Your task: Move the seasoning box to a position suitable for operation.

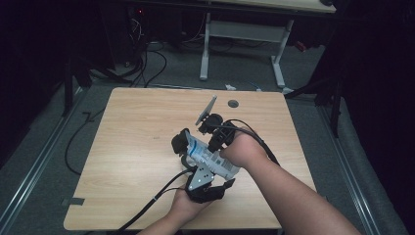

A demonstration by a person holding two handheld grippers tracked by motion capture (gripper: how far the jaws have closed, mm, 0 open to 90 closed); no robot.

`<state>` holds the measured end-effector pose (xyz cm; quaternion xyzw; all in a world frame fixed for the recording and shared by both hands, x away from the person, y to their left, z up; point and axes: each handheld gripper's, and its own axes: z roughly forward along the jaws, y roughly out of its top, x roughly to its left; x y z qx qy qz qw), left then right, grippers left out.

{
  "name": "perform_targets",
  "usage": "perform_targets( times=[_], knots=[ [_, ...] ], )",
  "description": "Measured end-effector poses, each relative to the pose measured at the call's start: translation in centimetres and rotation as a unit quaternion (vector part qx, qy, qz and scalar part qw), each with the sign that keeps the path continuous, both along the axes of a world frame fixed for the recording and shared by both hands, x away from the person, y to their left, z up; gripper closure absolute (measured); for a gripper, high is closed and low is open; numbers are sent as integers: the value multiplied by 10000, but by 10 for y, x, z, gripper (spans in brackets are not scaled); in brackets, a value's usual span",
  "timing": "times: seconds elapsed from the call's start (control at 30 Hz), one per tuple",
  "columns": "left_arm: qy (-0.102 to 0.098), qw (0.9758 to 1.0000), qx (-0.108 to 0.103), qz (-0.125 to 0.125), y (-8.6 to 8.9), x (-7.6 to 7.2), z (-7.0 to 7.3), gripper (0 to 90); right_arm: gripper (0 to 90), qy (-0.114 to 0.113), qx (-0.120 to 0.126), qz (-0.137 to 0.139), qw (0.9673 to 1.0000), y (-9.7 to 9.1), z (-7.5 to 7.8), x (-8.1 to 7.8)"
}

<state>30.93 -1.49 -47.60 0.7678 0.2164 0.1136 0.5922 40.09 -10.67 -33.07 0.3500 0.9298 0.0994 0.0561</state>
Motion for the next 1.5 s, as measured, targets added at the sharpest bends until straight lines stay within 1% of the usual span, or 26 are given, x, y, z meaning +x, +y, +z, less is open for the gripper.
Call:
perform_targets(
  times=[0.27, 0.37, 0.83, 0.97, 1.5],
  knots=[
    [-3, 10000, -17, 12, 0, 0, 0, 481, 900, 7, -18, -31, 10000, 1, 0, 0],
    [-8, 10000, -17, 14, 0, 0, 0, 481, 900, -22, -20, 36, 10000, 1, 0, 1],
    [9, 10000, -19, 23, 1, 0, 0, 480, 900, 16, -32, 5, 10000, 4, -1, 1],
    [8, 10000, -21, 28, 1, 0, 0, 480, 900, 0, -29, 59, 10000, 4, -2, 2],
    [1, 10000, -48, 37, 1, 0, 1, 480, 900, 0, -30, 51, 10000, 6, -2, 2]
  ],
)
